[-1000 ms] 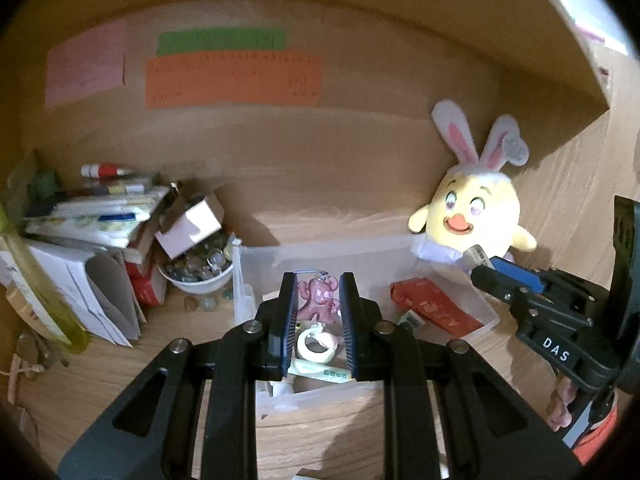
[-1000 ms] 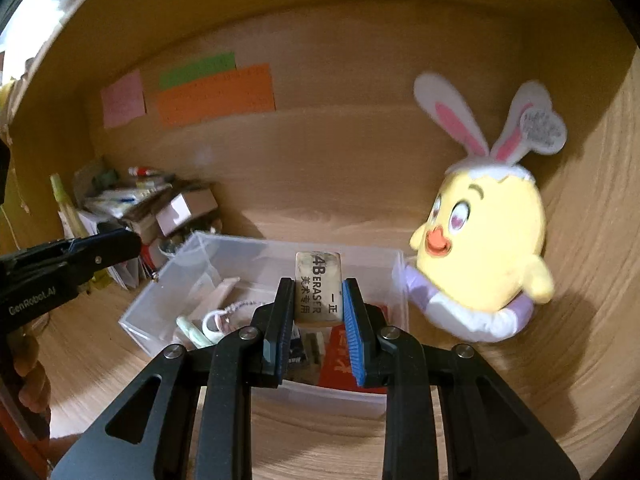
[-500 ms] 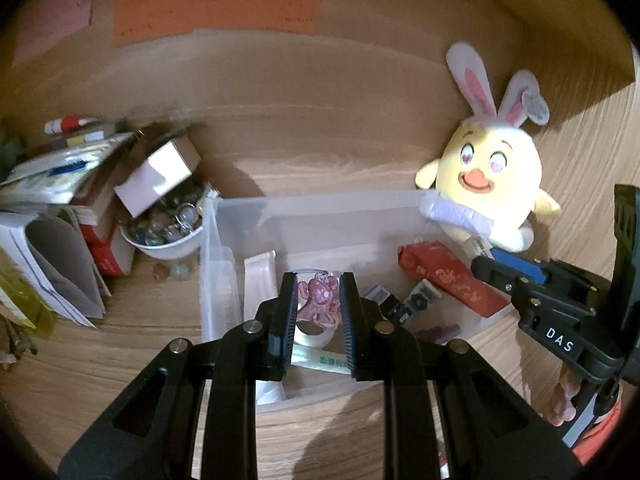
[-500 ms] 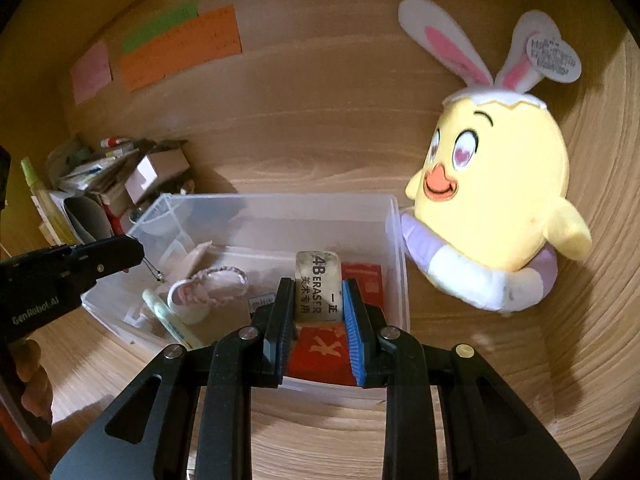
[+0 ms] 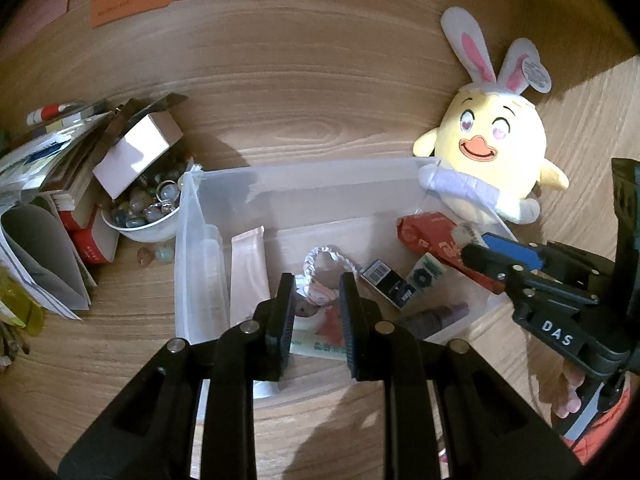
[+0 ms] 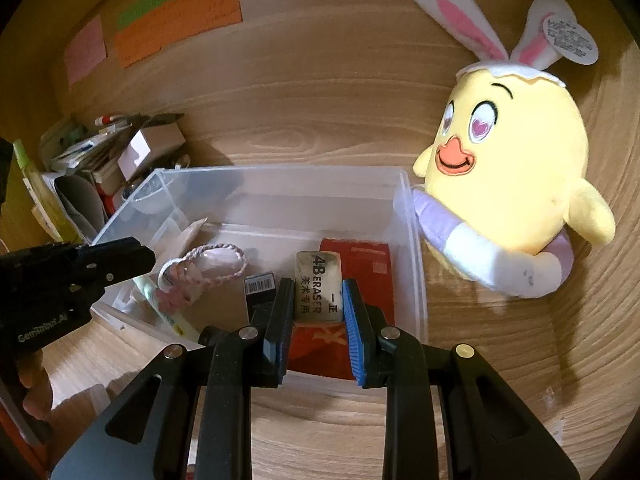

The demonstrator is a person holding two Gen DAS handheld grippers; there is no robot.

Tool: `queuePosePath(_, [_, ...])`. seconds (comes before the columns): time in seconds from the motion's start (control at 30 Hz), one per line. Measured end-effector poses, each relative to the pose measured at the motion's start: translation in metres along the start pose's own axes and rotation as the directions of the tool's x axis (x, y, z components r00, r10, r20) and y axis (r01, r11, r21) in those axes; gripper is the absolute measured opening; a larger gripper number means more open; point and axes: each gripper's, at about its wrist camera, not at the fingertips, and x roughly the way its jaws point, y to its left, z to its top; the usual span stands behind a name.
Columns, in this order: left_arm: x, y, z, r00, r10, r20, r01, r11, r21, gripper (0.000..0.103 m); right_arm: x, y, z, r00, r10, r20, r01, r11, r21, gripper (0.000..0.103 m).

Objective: Organize objects
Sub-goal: 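Open the left tool to drop the pink charm while the right tool releases the eraser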

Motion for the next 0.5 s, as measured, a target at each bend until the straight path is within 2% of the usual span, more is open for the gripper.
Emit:
queuePosePath(0.1, [-0.003, -0.003, 0.000, 1.000, -0.001, 0.004, 0.001, 1.000, 0.012, 0.021, 0.001, 0.002, 0.000, 1.000, 0.000, -0.004, 0.000, 1.000, -0.003, 0.022])
queuePosePath(0.27, [-0.014, -0.009, 0.001, 1.000, -0.005, 0.028, 0.004, 1.000, 0.029, 0.041, 0.001, 0.001, 0.000, 1.000, 0.010, -0.014, -0.010, 1.000, 0.001, 0.023])
queuePosePath(0.4, [-0.027, -0.013, 0.001, 0.998, 0.006, 0.064, -0.008, 0.999, 0.045, 0.053, -0.002, 0.000, 0.000, 0.999, 0.035, -0.017, -0.035, 0.999, 0.012, 0.039])
queuePosePath(0.5, [-0.037, -0.015, 0.001, 0.996, 0.015, 0.090, -0.020, 0.998, 0.053, 0.060, -0.013, 0.004, 0.001, 0.999, 0.028, 0.015, -0.028, 1.000, 0.000, 0.046])
